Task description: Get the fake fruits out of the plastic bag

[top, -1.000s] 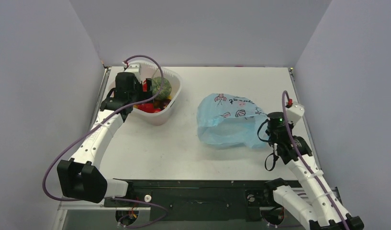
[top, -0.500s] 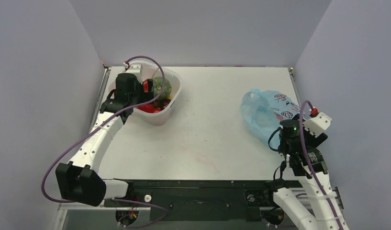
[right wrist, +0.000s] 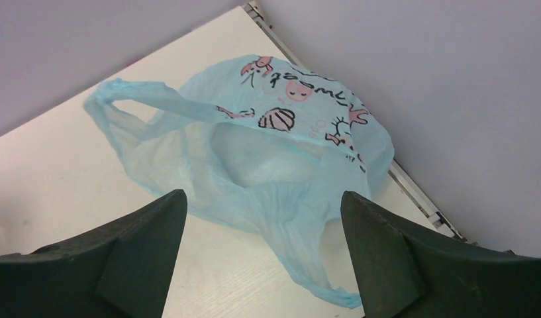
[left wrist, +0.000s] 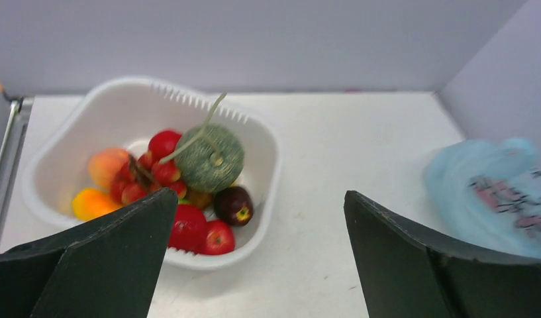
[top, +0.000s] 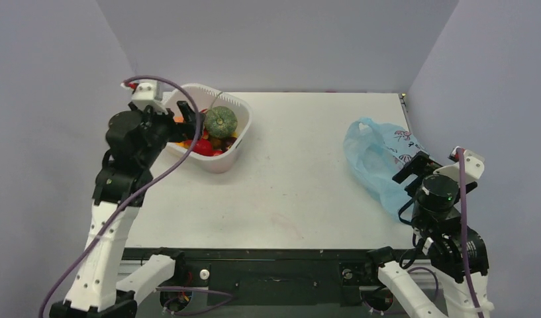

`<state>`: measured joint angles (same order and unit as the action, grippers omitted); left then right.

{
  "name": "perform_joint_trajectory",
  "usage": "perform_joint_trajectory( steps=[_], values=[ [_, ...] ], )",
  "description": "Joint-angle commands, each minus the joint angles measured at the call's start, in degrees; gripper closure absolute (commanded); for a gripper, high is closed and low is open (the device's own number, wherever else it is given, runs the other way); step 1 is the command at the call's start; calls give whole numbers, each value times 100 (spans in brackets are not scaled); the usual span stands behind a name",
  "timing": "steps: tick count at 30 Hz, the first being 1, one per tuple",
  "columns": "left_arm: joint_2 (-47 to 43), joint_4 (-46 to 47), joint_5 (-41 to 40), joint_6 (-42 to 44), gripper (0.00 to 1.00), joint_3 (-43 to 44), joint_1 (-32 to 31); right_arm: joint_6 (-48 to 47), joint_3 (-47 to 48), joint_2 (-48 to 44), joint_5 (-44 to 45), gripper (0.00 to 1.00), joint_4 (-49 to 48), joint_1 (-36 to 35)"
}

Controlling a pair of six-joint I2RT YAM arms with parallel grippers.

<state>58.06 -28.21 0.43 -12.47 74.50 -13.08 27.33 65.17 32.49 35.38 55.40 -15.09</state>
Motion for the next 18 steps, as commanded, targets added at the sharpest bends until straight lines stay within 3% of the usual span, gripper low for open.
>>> perform_joint_trajectory(
  steps=[1, 8, 15, 18],
  values=[
    [-1046, 373, 871, -673, 3, 729, -7, -438, 501, -54, -418, 18, -21, -55],
    [-2060, 52, 820, -1120, 3, 1044, -14, -485, 974, -606, -172, 16, -146, -55],
    [-2165, -250, 923, -1355, 3, 1438, -9, -323, 622, -1445, -146, 15, -893, -55],
    [-2130, -254, 1021, -1492, 3, 1356, -8, -421, 669, -1365, -186, 15, -933, -44]
  ],
)
